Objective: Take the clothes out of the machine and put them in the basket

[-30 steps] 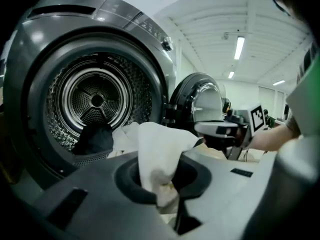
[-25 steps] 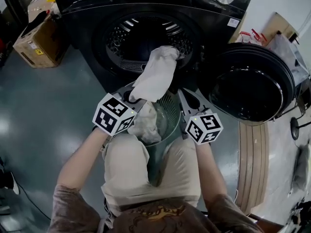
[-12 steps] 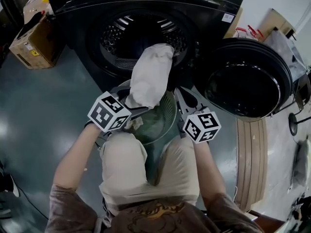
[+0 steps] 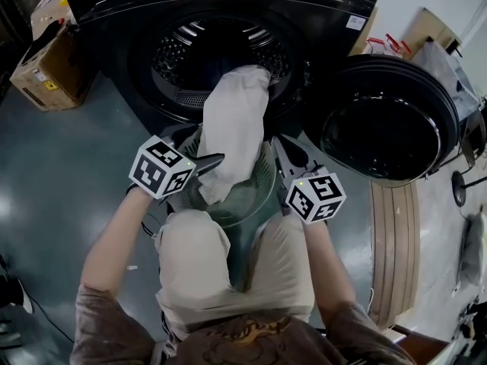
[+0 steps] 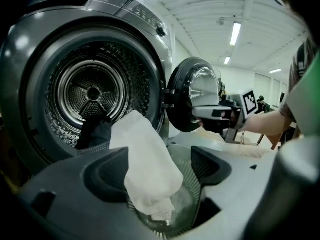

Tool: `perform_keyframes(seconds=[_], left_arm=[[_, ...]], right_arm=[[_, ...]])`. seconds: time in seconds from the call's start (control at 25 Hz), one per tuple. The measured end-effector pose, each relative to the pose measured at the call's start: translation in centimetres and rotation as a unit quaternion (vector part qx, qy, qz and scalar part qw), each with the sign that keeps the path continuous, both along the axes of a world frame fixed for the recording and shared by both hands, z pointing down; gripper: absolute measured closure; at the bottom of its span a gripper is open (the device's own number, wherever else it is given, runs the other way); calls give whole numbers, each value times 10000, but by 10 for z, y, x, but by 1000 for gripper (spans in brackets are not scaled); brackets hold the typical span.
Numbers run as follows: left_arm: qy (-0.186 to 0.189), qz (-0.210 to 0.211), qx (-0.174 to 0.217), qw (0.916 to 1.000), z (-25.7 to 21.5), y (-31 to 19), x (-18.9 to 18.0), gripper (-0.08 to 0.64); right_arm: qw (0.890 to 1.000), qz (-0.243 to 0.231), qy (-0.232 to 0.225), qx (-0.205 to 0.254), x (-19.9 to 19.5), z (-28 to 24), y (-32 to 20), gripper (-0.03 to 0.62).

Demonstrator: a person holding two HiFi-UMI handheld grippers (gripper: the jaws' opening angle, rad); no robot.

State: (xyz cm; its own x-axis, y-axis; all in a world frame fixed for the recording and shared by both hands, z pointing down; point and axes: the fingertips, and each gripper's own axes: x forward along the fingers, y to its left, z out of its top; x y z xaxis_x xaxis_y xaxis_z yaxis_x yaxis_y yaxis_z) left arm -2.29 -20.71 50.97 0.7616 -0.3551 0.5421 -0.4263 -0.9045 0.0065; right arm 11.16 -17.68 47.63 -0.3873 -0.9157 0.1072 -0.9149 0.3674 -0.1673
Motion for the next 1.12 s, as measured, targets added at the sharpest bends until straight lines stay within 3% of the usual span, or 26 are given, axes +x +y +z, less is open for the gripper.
perform_keyframes(seconds=[0.2,0.44,0.84,0.92,1.12], left_arm=[[192,-34,467,9987,8,-64,46,140],[241,-340,507,9978,26,-140,89,125],[-399,-557,129,9976,85,-194,117,121],[-552,-506,154,9971,88,-193,119,156],[-585,-515,234,9967,82,-184,113,398]], right_arm=[[9999,72,93,-32,3,0,4,595],[9994,299,121,-99,18,2,10,595],[9989,326,276,-191,15,7,14,595],[9988,357,279,-180,17,6,14,595],[9987,390,254,-198,18,7,16,595]])
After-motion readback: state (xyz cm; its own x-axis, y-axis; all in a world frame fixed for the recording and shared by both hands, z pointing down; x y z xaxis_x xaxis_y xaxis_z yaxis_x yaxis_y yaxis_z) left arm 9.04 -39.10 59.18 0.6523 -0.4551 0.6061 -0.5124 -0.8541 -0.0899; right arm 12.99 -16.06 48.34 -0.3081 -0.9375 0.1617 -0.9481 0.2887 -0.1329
